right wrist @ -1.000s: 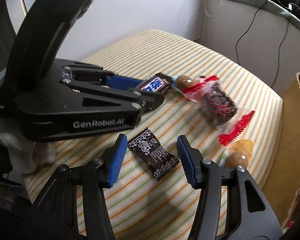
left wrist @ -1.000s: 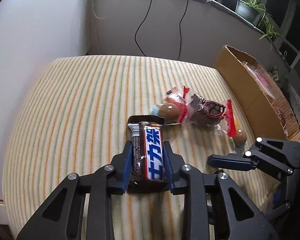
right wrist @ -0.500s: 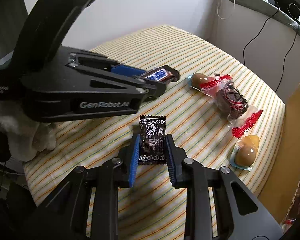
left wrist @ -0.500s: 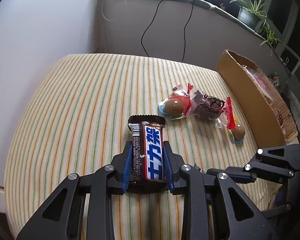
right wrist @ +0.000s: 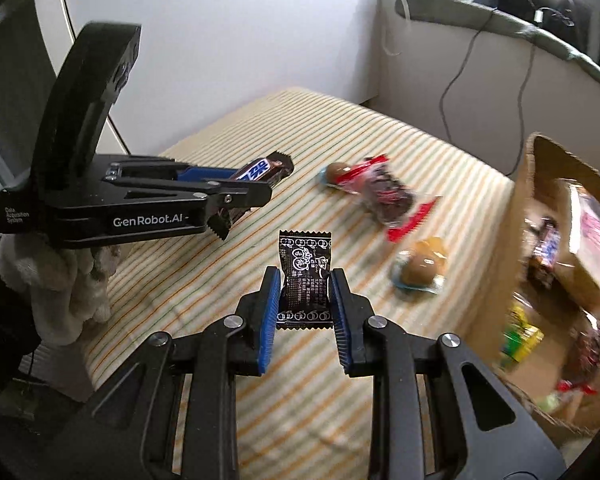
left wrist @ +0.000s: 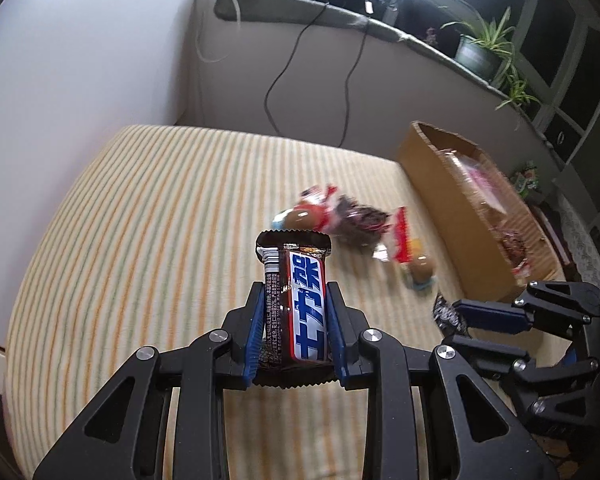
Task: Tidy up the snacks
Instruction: 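Carry both snacks into the box and open both tools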
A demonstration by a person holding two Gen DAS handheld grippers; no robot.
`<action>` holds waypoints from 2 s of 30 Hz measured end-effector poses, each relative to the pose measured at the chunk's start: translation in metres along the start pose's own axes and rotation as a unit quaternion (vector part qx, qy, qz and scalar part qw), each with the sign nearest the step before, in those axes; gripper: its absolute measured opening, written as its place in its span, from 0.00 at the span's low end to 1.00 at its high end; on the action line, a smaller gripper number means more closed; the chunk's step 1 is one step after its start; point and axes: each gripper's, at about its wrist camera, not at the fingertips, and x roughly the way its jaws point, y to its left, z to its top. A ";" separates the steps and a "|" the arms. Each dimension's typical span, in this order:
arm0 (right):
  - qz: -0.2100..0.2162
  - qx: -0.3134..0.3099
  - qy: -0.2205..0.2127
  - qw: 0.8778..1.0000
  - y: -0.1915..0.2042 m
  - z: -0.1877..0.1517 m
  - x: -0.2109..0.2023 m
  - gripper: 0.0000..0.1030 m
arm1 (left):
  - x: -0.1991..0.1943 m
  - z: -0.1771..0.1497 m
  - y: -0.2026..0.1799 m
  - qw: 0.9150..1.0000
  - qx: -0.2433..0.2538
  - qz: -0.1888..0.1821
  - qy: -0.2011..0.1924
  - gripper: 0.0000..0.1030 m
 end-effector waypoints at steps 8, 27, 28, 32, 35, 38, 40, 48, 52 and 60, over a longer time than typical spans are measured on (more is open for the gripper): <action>-0.031 0.033 -0.039 0.998 -0.030 -0.015 -0.049 0.25 | -0.001 0.015 -0.038 0.999 0.019 -0.029 -0.014 0.26; -0.127 0.111 -0.073 0.983 -0.137 -0.048 -0.127 0.25 | 0.033 0.041 -0.143 0.993 0.084 -0.086 -0.005 0.26; -0.132 0.114 -0.074 0.982 -0.143 -0.049 -0.128 0.25 | 0.034 0.042 -0.147 0.992 0.087 -0.088 -0.003 0.26; -0.148 0.123 -0.074 0.979 -0.160 -0.049 -0.128 0.25 | 0.041 0.045 -0.163 0.991 0.098 -0.094 0.003 0.26; -0.157 0.130 -0.073 0.976 -0.173 -0.048 -0.127 0.25 | 0.046 0.047 -0.173 0.990 0.102 -0.098 0.007 0.26; -0.163 0.133 -0.071 0.975 -0.182 -0.047 -0.127 0.25 | 0.052 0.049 -0.180 0.989 0.107 -0.099 0.009 0.26; -0.166 0.134 -0.070 0.975 -0.186 -0.046 -0.125 0.25 | 0.055 0.049 -0.185 0.989 0.110 -0.097 0.010 0.26; -0.173 0.139 -0.061 0.973 -0.194 -0.047 -0.116 0.25 | 0.060 0.047 -0.195 0.988 0.127 -0.086 0.013 0.26; -0.176 0.139 -0.058 0.973 -0.196 -0.048 -0.114 0.25 | 0.060 0.045 -0.200 0.987 0.134 -0.082 0.011 0.26; -0.177 0.138 -0.054 0.973 -0.197 -0.049 -0.111 0.25 | 0.060 0.044 -0.201 0.987 0.135 -0.081 0.012 0.27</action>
